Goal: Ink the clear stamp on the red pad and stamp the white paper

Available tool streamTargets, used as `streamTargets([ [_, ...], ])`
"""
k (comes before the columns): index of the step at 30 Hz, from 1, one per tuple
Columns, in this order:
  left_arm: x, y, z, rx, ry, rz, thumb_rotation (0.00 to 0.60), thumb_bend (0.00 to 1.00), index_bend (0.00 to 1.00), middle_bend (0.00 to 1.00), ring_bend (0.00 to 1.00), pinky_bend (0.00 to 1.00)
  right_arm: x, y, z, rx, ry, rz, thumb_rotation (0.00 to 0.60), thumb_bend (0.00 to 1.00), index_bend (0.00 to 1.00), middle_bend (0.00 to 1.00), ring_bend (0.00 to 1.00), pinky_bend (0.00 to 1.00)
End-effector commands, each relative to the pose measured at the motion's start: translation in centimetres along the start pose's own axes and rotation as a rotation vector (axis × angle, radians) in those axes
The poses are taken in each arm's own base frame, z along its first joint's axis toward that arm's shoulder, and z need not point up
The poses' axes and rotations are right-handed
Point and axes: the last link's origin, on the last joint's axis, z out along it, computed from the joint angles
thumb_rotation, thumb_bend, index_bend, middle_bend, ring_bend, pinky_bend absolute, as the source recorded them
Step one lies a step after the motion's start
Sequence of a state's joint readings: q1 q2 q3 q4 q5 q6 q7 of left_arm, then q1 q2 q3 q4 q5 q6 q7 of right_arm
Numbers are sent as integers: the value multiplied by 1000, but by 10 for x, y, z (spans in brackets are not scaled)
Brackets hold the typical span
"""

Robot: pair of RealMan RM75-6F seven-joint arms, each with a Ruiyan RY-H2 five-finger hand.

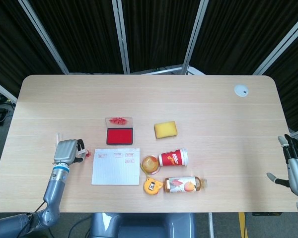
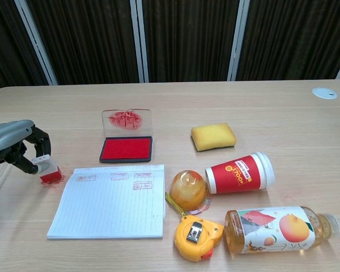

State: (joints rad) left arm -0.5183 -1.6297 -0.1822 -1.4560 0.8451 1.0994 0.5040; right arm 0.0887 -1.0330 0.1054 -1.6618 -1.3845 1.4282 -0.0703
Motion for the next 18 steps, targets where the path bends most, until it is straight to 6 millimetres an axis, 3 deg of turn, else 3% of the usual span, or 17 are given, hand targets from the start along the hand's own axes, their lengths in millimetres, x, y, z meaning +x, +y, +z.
streamTargets([
  [1,14,4,-1,-34,-8,-59,600,397,543,534,838,831,0,0,0,-1,-2,1,600,0,0,0,0,0],
  [9,44,15,4,-167,-22,-50,600,406,533,531,839,830,-1,1,1,-10,-5,3,600,0,0,0,0,0],
  [18,69,46,39,-347,-72,77,600,417,556,546,849,830,-1,5,7,-43,-9,9,600,0,0,0,0,0],
])
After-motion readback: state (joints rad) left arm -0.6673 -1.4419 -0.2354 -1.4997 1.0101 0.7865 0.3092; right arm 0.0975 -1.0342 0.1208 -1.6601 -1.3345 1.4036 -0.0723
